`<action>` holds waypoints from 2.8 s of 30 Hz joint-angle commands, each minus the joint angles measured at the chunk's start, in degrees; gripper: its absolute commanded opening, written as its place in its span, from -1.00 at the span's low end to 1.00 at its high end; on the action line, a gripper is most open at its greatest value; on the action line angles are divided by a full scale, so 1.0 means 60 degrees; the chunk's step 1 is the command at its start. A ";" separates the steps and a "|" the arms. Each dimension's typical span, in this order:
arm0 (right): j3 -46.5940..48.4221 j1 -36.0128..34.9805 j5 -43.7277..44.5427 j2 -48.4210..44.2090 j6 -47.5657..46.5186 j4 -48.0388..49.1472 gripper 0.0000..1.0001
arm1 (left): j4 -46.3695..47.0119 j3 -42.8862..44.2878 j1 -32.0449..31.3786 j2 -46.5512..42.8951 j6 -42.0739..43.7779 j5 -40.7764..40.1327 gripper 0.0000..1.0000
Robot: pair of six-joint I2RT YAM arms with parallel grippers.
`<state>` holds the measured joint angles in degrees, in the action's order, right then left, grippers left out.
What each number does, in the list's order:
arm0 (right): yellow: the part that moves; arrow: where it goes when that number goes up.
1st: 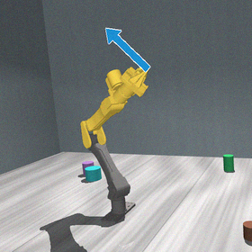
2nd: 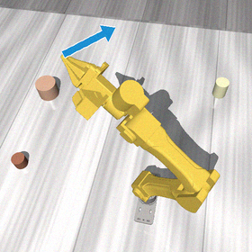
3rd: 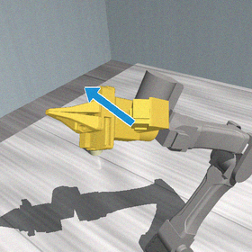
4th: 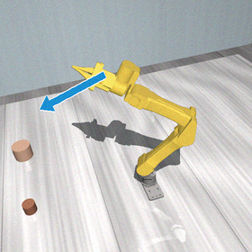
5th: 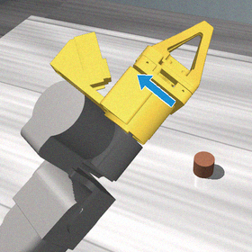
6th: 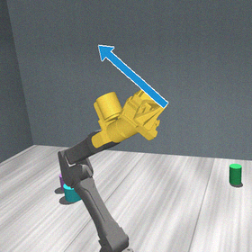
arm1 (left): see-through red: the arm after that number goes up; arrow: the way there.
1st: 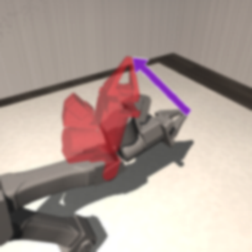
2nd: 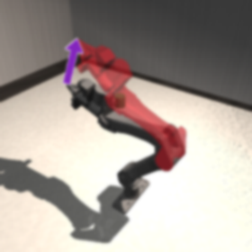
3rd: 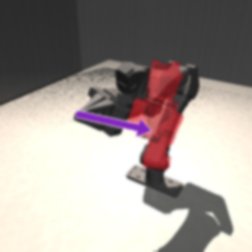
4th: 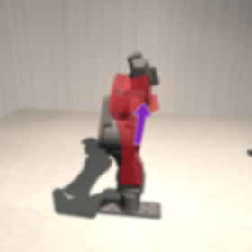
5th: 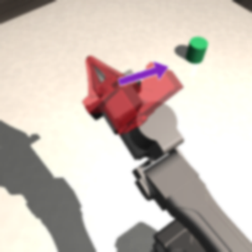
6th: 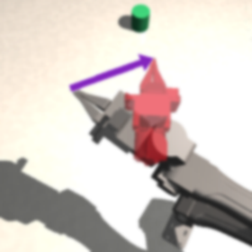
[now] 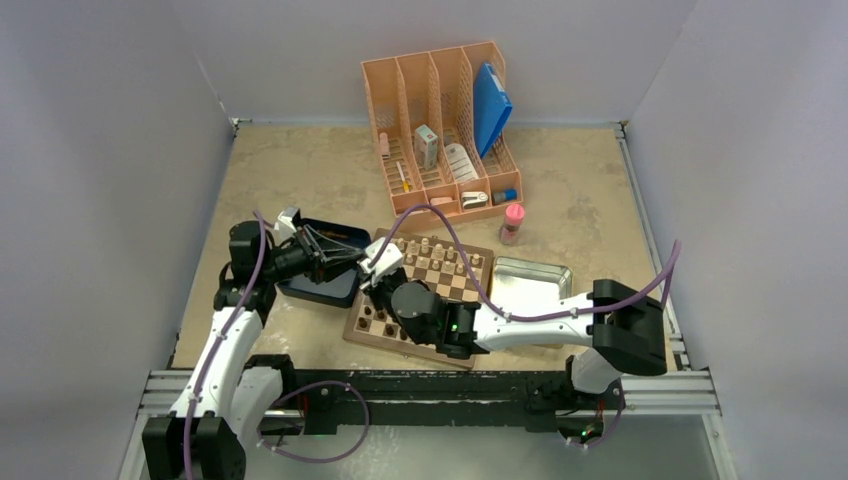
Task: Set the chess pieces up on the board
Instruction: Place the chess piece on the chessboard.
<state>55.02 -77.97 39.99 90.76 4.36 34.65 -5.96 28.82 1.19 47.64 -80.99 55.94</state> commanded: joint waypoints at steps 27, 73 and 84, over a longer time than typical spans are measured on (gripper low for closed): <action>-0.0337 -0.0063 -0.0154 -0.0930 0.0455 0.1113 -1.00 | 0.0735 -0.0266 0.0074 -0.0127 -0.0785 -0.0073 -0.28; 0.1666 0.0603 -0.4385 -0.0574 0.5051 -1.1899 -0.98 | -0.3212 0.1708 -0.0140 -0.0615 0.8695 -0.7296 1.00; 0.1873 0.0603 -0.4306 0.0182 0.4982 -1.2042 -0.96 | -0.3473 0.1745 -0.0538 -0.0681 0.8328 -0.8372 1.00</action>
<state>63.72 -74.54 13.91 91.61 34.72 -35.97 -27.51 38.63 -1.32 44.40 -30.06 8.21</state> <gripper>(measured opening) 0.057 0.998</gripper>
